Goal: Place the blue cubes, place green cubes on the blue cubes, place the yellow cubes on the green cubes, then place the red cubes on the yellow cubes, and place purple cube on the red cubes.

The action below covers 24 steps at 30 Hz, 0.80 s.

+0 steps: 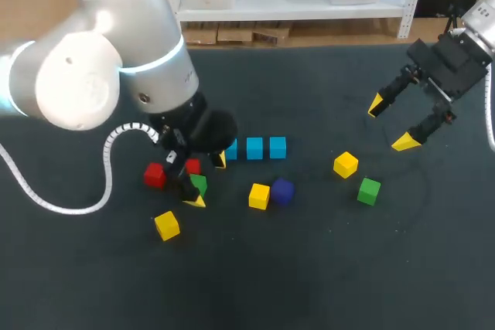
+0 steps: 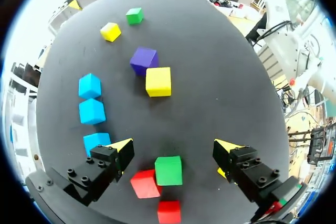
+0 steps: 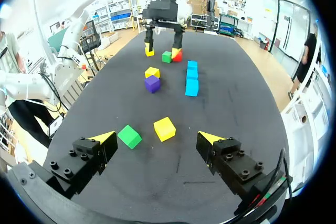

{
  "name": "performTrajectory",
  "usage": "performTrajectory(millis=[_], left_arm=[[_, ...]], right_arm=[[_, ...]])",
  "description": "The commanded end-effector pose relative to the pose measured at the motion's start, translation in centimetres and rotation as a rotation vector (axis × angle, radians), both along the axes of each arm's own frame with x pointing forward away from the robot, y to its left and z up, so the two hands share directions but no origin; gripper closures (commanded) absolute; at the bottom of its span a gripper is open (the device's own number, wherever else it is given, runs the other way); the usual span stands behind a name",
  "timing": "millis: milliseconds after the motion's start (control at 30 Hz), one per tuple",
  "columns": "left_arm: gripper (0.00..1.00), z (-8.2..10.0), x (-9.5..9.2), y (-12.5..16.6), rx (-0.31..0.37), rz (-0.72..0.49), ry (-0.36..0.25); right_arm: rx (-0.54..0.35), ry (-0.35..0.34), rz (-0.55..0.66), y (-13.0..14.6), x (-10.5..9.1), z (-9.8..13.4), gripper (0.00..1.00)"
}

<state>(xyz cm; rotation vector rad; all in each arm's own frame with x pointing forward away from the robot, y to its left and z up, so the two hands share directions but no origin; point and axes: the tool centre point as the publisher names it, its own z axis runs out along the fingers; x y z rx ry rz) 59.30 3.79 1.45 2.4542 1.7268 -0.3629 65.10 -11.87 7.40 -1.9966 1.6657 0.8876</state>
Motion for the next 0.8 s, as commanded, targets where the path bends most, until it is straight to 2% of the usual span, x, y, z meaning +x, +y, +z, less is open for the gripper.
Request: performTrajectory(millis=[33, 300, 800], left_arm=[[0.00, -1.4, 0.4, 0.5, 0.014, -0.001, 0.018], [0.00, -2.2, 0.3, 2.0, 0.045, 0.048, 0.037], [0.00, -2.1, -0.7, 4.1, 0.037, 0.130, 0.047]], right_arm=[[0.001, 0.000, 0.001, 0.0, 0.1, 0.0, 0.00], [0.001, 0.000, 0.001, 0.0, 0.1, 0.0, 0.00], [0.001, 0.000, 0.001, 0.0, 0.1, 0.0, 0.00]])
